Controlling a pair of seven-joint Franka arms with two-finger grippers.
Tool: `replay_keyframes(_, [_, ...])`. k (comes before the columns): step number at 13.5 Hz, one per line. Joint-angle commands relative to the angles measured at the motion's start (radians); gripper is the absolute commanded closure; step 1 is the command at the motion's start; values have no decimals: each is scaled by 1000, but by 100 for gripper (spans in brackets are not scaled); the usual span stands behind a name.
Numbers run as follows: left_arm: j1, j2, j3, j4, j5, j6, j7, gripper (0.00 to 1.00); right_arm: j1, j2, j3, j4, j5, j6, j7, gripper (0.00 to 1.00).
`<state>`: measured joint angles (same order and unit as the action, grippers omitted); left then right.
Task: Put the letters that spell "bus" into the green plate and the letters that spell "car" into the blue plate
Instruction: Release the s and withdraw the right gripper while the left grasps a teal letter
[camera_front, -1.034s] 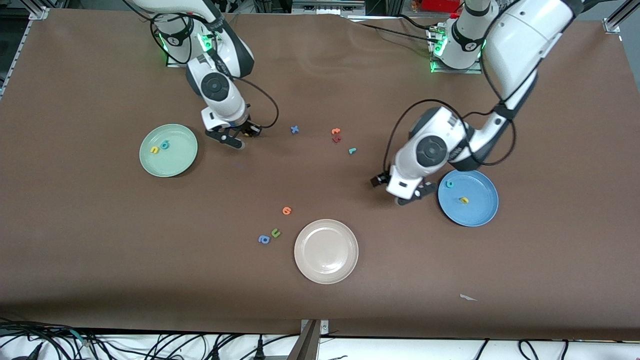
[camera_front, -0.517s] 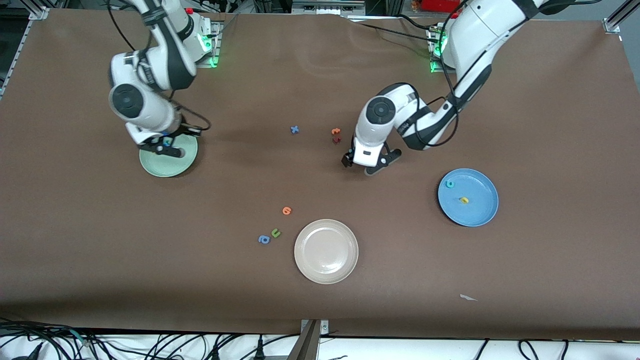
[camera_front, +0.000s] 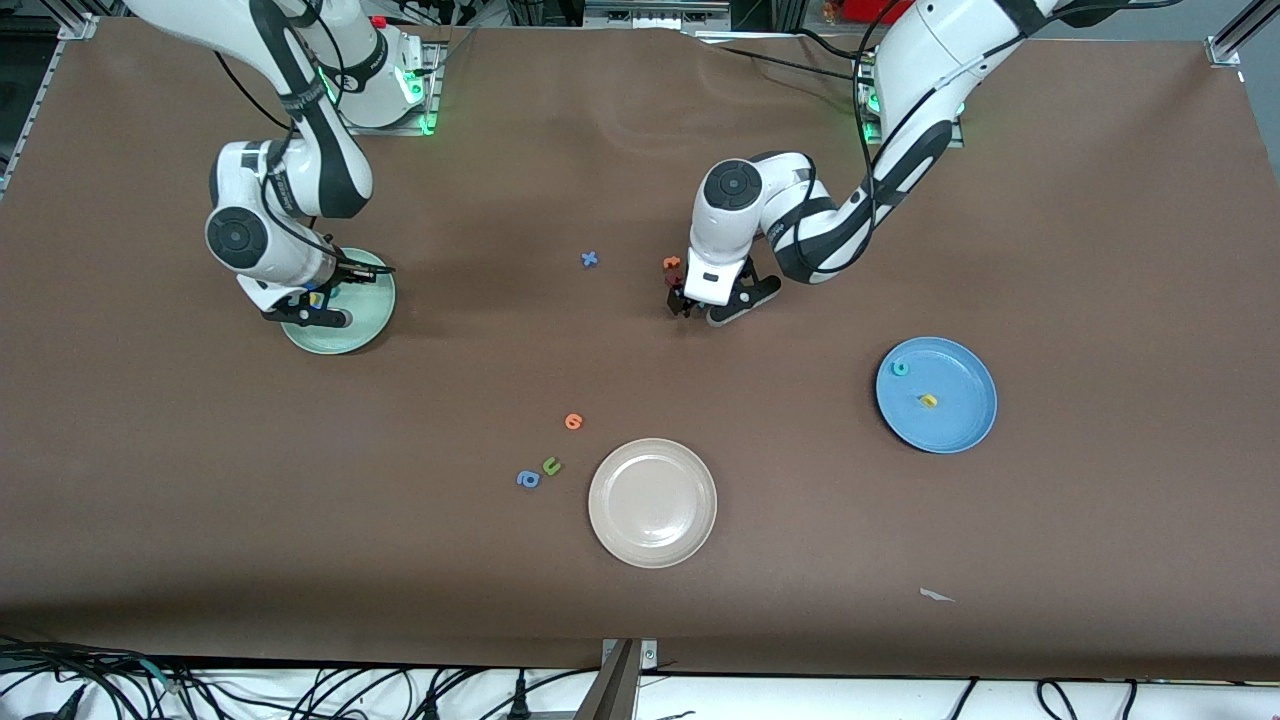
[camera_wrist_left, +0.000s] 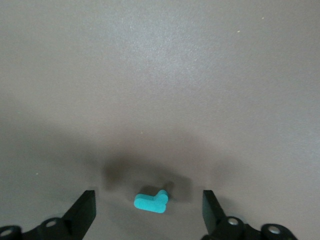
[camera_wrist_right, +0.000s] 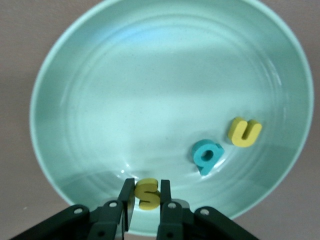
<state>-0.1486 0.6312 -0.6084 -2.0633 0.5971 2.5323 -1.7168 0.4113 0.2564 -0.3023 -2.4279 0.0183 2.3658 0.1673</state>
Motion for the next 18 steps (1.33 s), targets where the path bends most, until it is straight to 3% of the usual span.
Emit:
replay_keyframes(1, [0, -21, -2, -21, 41, 14, -37, 18, 0, -12, -1, -2, 8, 3, -31, 42])
replay_keyframes(3, [0, -19, -2, -21, 41, 14, -37, 31, 0, -55, -15, 1, 8, -14, -37, 1])
replay_keyframes(4, [0, -19, -2, -20, 41, 14, -37, 39, 0, -92, -30, 12, 8, -58, -38, 1])
replay_keyframes(7, [-2, -18, -2, -20, 41, 14, -37, 47, 0, -183, -61, 123, 8, -268, -41, 0])
replay_keyframes(12, [-5, -10, -2, -20, 41, 14, -49, 57, -2, -172, -84, 522, 3, -689, -54, 0])
replay_keyframes(15, [-5, -10, -2, -18, 41, 14, -64, 62, 0, -171, -90, 666, -11, -727, -58, 0])
replay_keyframes(18, [-5, -8, -2, -18, 41, 14, -64, 66, 0, -171, -89, 739, -12, -731, -60, 0])
